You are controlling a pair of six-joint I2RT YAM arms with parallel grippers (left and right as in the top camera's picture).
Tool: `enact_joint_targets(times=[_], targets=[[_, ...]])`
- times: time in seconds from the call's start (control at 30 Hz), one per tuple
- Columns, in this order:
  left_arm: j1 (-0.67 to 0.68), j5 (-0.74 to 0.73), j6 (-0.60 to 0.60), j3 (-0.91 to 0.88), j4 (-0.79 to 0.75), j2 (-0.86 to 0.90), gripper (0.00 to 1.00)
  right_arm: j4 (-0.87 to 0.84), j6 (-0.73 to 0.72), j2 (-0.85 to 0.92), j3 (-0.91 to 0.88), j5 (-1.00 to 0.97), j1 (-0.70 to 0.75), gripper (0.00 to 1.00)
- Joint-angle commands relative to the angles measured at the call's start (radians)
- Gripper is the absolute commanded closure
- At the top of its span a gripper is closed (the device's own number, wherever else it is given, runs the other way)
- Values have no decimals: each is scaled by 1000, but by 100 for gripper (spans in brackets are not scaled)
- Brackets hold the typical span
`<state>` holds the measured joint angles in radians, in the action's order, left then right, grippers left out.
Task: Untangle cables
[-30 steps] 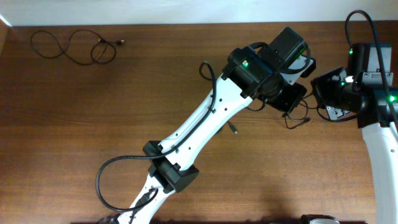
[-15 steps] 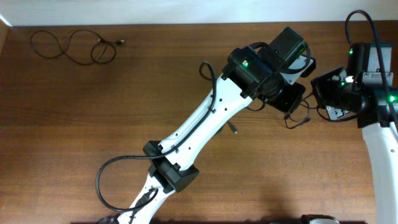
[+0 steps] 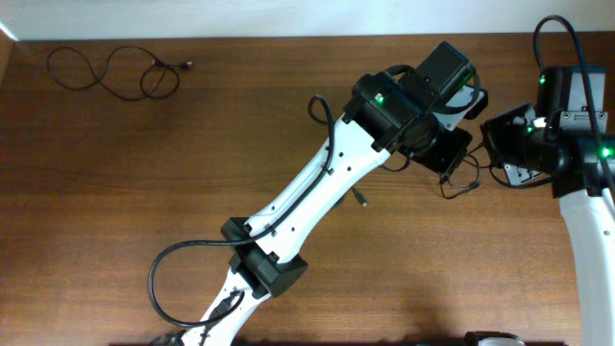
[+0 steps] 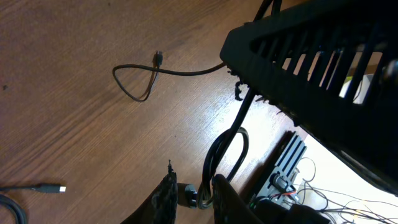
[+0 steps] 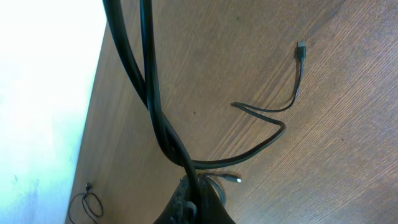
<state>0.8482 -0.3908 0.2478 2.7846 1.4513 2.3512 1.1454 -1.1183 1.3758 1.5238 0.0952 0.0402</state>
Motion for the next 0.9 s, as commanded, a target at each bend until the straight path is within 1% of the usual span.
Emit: enact_joint_targets(times=[0.0,0.13,0.23,0.43,0.53,0.77,0.83,0.87], targets=[[3,6,-2,12,1,-10,80,1,2,5,2,6,6,96],[3,6,-2,12,0,-10,80,-1,2,5,2,23,6,96],[3,2,-2,12,0,-10,81,-11,2,5,2,54,6,96],[3,-13,-2,12,0,-10,82,-15,2,5,2,55,6,96],[2,-12,-2,12,0,-10,89,-16,2,5,2,55,6,96],[2,-12,-2,12,0,-10,91,-15,2,5,2,50,6,96],[2,-12,-2,12,0,-10,94,-15,2,5,2,47,6,96],[2,-12,-2,12,0,-10,99,-15,2,5,2,38,6,96]])
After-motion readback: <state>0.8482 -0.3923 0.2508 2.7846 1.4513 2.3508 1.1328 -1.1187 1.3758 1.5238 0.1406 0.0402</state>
